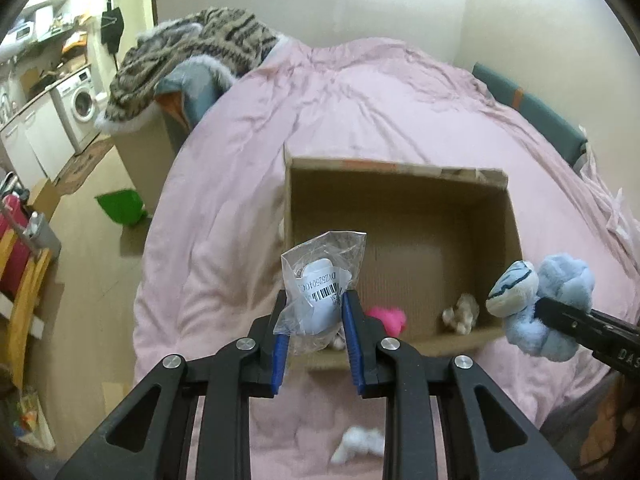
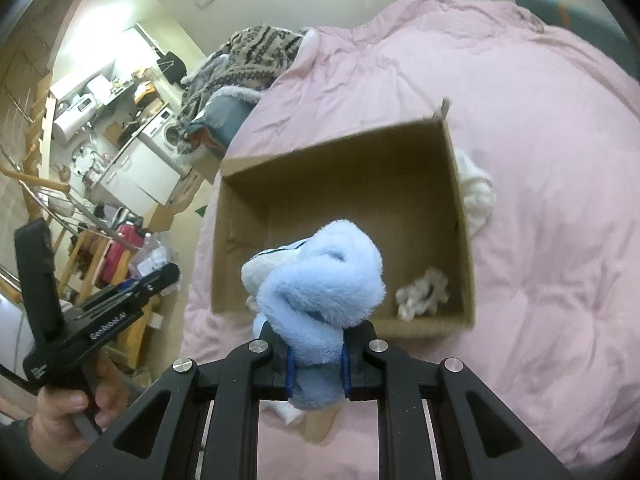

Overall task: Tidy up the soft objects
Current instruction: 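Lift the plush and the plastic bag with both grippers toward the box, then open both grippers to drop the plush and the plastic bag into the box, then withdraw both grippers and grasp the white cloth with the left gripper, then grasp the tan cardboard tube with the right gripper while the left gripper holds the white cloth, then carry the white cloth and the cardboard tube with both grippers over the box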

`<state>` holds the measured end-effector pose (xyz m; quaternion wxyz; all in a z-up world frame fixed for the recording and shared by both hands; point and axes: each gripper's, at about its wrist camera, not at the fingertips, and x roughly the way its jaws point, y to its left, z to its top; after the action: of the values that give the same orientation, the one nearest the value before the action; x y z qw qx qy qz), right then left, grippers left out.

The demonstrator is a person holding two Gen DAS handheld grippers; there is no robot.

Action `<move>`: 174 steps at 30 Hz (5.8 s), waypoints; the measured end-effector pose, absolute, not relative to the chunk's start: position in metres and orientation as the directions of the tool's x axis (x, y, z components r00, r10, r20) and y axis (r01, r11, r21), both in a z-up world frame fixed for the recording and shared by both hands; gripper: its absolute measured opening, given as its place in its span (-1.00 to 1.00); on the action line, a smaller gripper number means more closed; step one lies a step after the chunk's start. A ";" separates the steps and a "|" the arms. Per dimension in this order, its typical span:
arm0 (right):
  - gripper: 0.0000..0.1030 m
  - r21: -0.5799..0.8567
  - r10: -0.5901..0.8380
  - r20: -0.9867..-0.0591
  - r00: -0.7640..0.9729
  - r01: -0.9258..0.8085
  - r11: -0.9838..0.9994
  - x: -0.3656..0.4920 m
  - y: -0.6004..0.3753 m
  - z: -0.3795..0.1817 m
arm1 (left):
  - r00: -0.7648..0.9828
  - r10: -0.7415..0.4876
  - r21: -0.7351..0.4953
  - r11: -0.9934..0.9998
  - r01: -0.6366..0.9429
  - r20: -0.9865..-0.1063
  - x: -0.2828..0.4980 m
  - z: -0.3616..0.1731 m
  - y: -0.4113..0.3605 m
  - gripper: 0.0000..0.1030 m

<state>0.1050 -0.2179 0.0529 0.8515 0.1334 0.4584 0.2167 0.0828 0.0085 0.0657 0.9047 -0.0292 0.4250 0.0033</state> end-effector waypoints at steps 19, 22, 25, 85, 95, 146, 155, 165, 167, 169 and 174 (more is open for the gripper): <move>-0.64 0.359 0.387 -0.802 0.454 -0.150 0.921 0.146 -0.214 -0.006 | 0.640 -0.106 -0.088 0.994 0.061 -0.761 0.115 0.013 -0.010 -0.55; -0.64 0.337 0.380 -0.807 0.452 -0.175 0.925 0.146 -0.207 -0.008 | 0.621 -0.118 -0.106 0.993 0.057 -0.775 0.115 0.008 -0.010 -0.55; -0.64 0.334 0.383 -0.810 0.444 -0.186 0.924 0.146 -0.204 -0.011 | 0.604 -0.136 -0.121 0.990 0.065 -0.785 0.116 0.005 -0.012 -0.55; 0.37 0.366 0.402 -0.780 0.480 -0.172 0.915 0.137 -0.209 0.000 | 0.628 -0.105 -0.131 0.991 0.006 -0.771 0.097 0.017 -0.001 0.48; 0.37 0.384 0.413 -0.773 0.482 -0.163 0.909 0.118 -0.216 0.009 | 0.614 -0.084 -0.110 0.994 -0.004 -0.785 0.070 0.021 0.003 0.48; 0.37 0.463 0.469 -0.847 0.250 -0.084 0.882 0.081 -0.204 -0.046 | 0.216 -0.223 -0.232 0.972 -0.020 -0.951 0.025 -0.059 -0.008 -0.61; 0.09 0.522 0.532 -0.845 0.058 -0.128 0.843 0.081 -0.169 -0.080 | 0.252 -0.171 -0.205 0.972 -0.115 -0.953 0.023 -0.046 0.036 -0.61; -0.47 0.432 0.436 -0.900 -0.019 -0.189 0.882 0.079 -0.146 -0.102 | 0.230 -0.156 -0.181 0.979 -0.095 -0.961 0.032 -0.060 0.014 -0.61; -0.63 0.421 0.426 -0.905 -0.014 -0.193 0.886 0.078 -0.147 -0.102 | 0.229 -0.154 -0.179 0.979 -0.093 -0.961 0.033 -0.060 0.013 -0.61; -0.81 0.421 0.429 -0.903 -0.003 -0.200 0.885 0.079 -0.149 -0.099 | 0.233 -0.152 -0.176 0.980 -0.088 -0.961 0.035 -0.061 0.009 -0.61; -0.84 0.447 0.469 -0.882 0.058 -0.215 0.868 0.078 -0.154 -0.081 | 0.249 -0.142 -0.168 0.982 -0.085 -0.958 0.033 -0.061 0.004 -0.61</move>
<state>0.0780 -0.1535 -0.0809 0.7208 0.0983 0.6438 0.2372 0.0332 0.0040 -0.0610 0.7847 -0.0928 0.6126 -0.0182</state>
